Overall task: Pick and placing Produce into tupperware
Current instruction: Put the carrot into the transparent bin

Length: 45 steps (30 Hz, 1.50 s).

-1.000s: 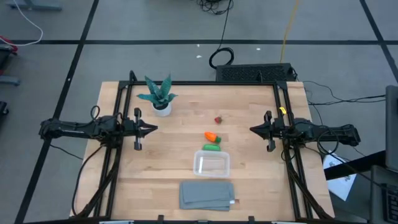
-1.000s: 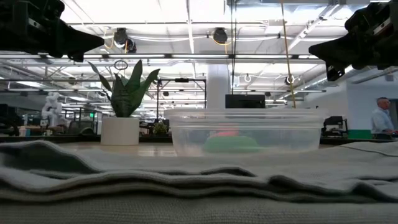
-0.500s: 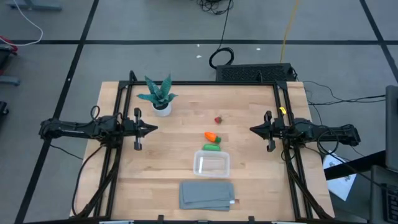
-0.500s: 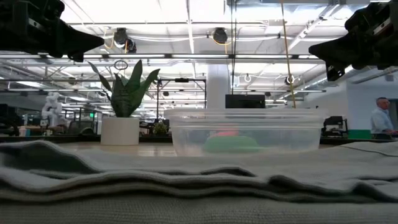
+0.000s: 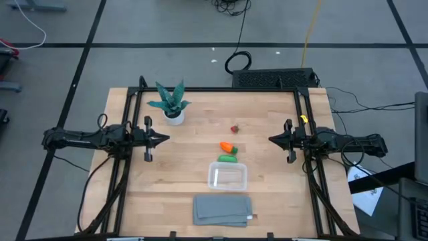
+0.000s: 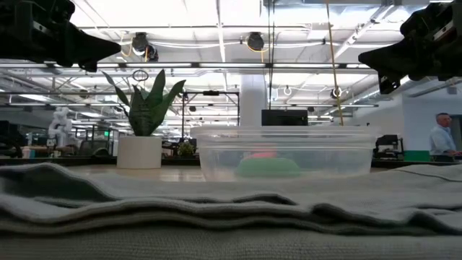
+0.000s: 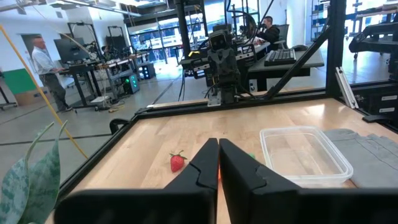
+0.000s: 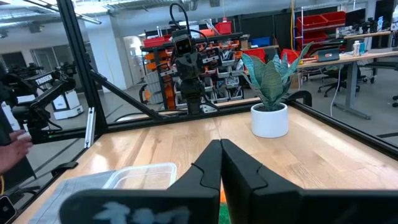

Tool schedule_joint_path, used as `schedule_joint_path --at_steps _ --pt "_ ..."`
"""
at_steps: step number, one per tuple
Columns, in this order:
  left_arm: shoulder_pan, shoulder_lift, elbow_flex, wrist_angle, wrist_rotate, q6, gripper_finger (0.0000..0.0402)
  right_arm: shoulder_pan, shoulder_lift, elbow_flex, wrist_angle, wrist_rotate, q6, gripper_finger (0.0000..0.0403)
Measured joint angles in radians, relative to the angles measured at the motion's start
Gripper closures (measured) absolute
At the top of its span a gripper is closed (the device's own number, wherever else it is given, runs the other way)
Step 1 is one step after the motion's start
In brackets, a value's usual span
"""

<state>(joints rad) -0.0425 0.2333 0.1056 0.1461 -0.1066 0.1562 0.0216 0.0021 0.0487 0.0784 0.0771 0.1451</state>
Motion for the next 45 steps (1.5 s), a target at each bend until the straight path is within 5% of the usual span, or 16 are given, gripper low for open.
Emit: schedule_joint_path --at_steps 45 --pt "0.0 0.002 0.0 0.088 0.0 -0.078 0.0391 0.0 0.0 0.0 0.022 0.0 -0.002 0.0403"
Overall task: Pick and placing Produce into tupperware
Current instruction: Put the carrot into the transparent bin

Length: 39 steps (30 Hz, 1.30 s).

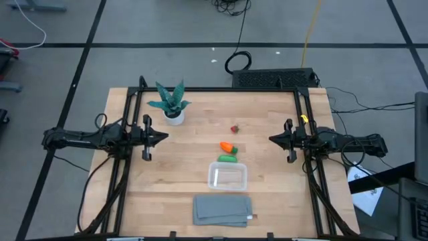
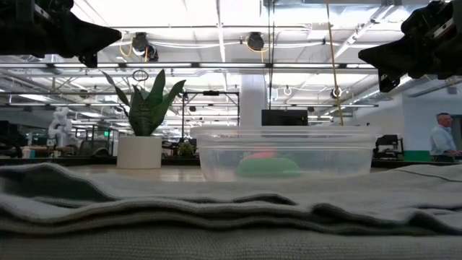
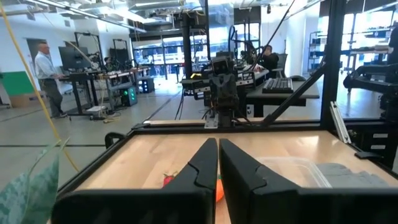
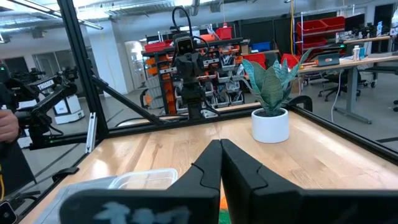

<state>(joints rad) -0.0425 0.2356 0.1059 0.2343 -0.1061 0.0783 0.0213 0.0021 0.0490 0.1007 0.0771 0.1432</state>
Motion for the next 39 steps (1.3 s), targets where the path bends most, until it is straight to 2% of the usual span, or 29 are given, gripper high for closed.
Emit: schedule_joint_path --at_steps 3,11,18,25,29,34,39 --pt "0.0 0.0 0.0 -0.005 -0.005 0.005 0.0399 0.0 0.0 0.0 0.0 0.0 0.0 0.0403" --pt "0.0 0.0 0.0 0.002 -0.054 0.025 0.0388 0.0 0.0 0.0 -0.001 0.0 -0.035 0.0403" --pt "0.0 0.0 0.0 0.002 -0.054 0.006 0.0399 0.0 0.0 0.0 0.0 0.0 -0.035 0.0403" --pt "0.0 0.0 0.0 0.002 -0.054 -0.001 0.0381 0.0 0.0 0.0 0.0 0.0 -0.035 0.0403" --pt "0.0 0.0 0.0 0.002 -0.054 0.025 0.0388 0.0 0.011 0.0 0.001 0.0 -0.026 0.0403" --pt "0.0 0.0 0.0 0.004 -0.054 0.034 0.0399 0.0 0.071 0.0 0.035 0.004 -0.024 0.0403" --pt "0.0 0.0 0.0 0.007 -0.054 0.053 0.0385 0.0 0.202 0.001 0.145 0.005 -0.014 0.0403"
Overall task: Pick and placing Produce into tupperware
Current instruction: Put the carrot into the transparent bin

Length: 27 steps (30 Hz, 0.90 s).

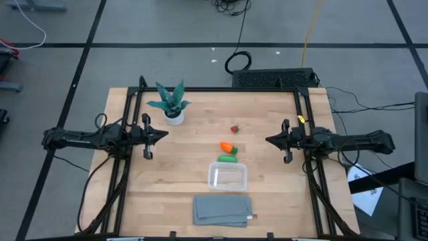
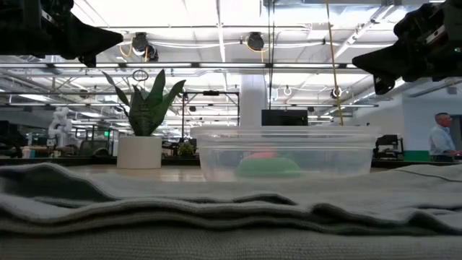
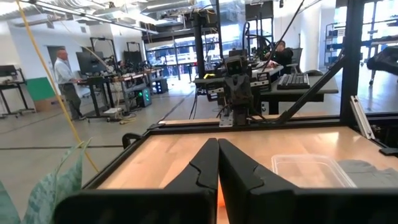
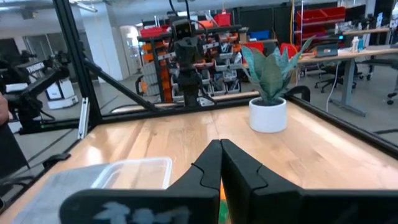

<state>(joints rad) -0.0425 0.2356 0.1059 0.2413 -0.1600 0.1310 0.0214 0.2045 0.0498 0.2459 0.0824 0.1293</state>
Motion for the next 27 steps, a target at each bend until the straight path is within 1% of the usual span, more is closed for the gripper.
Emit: schedule_joint_path --at_steps 4,8,11,16,21,27 --pt "0.0 0.0 0.0 0.0 0.0 0.026 0.0379 -0.001 0.113 0.006 0.099 0.046 0.024 0.0403" --pt "0.0 0.0 0.0 0.0 0.0 0.032 0.0383 -0.001 0.222 0.035 0.089 0.079 0.045 0.0403" --pt "0.0 0.0 0.0 -0.002 0.004 0.024 0.0391 -0.001 0.292 0.061 0.129 0.104 0.059 0.0403" --pt "0.0 0.0 0.0 -0.003 0.012 0.024 0.0399 -0.002 0.388 0.108 0.169 0.108 0.056 0.0403" --pt "0.001 0.0 0.0 -0.004 0.005 0.031 0.0384 -0.002 0.502 0.186 0.166 0.108 0.054 0.0403" --pt "0.001 0.0 0.0 0.0 -0.004 0.118 0.038 -0.032 0.632 0.306 0.134 0.107 0.042 0.0403"
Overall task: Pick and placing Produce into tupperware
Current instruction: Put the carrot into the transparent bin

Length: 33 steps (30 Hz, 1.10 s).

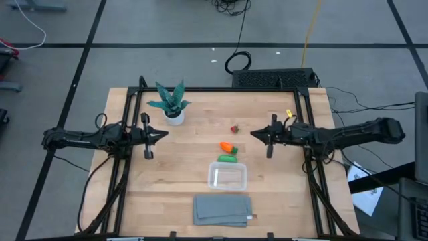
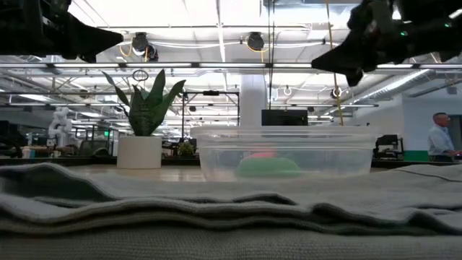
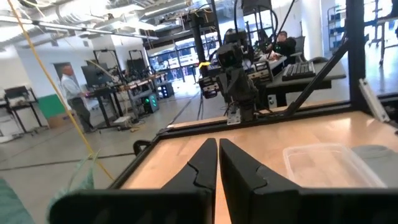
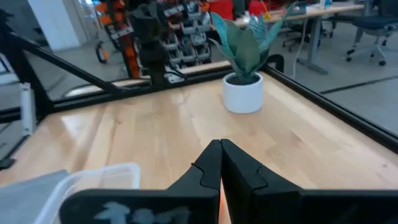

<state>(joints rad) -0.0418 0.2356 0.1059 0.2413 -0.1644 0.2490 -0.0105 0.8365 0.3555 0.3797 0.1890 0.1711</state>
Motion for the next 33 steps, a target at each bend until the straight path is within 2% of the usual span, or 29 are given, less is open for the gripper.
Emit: schedule_joint_path --at_steps 8,15,20,26,33 --pt "0.0 0.0 0.0 0.001 -0.002 -0.015 0.0399 -0.067 0.164 0.129 -0.018 -0.014 0.007 0.0403" --pt "0.0 0.0 0.0 0.002 -0.003 -0.017 0.0381 -0.136 0.317 0.249 -0.033 -0.165 0.044 0.0403" --pt "0.0 0.0 0.0 0.0 -0.003 -0.018 0.0391 -0.153 0.41 0.343 -0.048 -0.198 0.053 0.0403" --pt "0.0 0.0 0.0 0.0 -0.003 -0.034 0.0396 -0.166 0.497 0.484 -0.236 -0.27 0.046 0.0403" --pt "0.0 0.0 0.0 -0.004 -0.003 -0.045 0.0377 -0.166 0.6 0.729 -0.663 -0.278 -0.02 0.0403"
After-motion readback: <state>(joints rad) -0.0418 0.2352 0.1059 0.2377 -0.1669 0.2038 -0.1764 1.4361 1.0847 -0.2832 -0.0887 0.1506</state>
